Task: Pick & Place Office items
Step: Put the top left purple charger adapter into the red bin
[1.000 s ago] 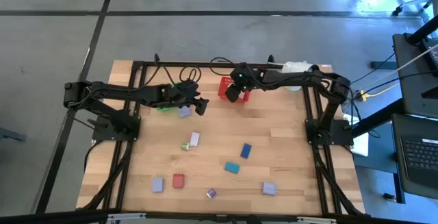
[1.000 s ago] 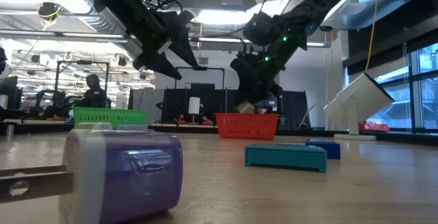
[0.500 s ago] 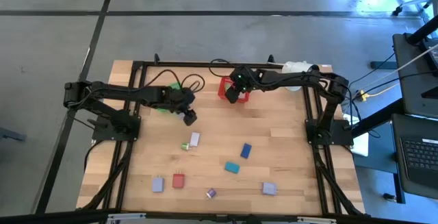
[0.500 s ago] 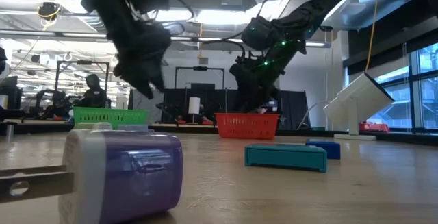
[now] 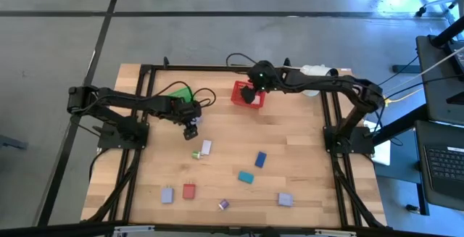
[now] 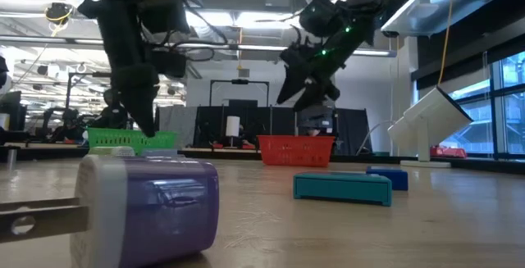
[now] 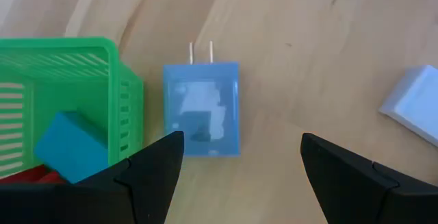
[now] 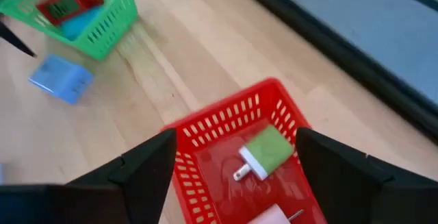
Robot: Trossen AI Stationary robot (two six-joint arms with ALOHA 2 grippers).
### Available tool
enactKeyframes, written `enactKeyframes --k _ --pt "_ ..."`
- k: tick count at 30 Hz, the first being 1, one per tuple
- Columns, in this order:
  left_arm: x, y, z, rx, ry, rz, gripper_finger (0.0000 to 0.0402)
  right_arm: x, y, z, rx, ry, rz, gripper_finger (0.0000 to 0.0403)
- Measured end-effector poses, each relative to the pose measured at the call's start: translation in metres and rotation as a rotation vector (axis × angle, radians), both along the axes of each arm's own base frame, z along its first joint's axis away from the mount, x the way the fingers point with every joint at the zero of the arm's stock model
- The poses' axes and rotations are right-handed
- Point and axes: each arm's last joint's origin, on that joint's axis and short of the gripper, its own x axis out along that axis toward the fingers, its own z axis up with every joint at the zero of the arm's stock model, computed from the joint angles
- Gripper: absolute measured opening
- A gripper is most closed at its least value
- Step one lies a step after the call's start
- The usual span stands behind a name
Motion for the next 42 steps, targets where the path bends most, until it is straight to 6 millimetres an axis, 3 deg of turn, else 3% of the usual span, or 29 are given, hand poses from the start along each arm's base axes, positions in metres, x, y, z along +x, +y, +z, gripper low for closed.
enactKeyframes --k 5,13,21,29,35,42 --pt "-0.002 0.006 -0.007 0.012 -0.027 0.03 0.029 -0.004 0.002 0.012 -0.019 -0.031 0.004 0.0301" --pt "-0.01 0.017 -0.023 0.02 -0.07 0.085 0.029 -0.004 0.002 0.013 -0.02 -0.031 0.005 0.0301" --pt "-0.009 0.027 -0.023 0.047 -0.117 0.108 0.029 -0.004 0.002 0.013 -0.02 -0.031 0.005 0.0301" --pt "-0.006 0.018 -0.023 -0.051 -0.147 0.084 0.029 -0.004 0.002 0.013 -0.019 -0.028 0.006 0.0301" --pt "-0.004 0.01 -0.023 0.077 -0.1 -0.038 0.029 -0.004 0.002 0.013 -0.048 -0.014 0.035 0.0301" --pt "-0.003 0.013 -0.023 0.083 -0.118 0.015 0.029 -0.004 0.002 0.013 -0.056 -0.01 0.043 0.0301"
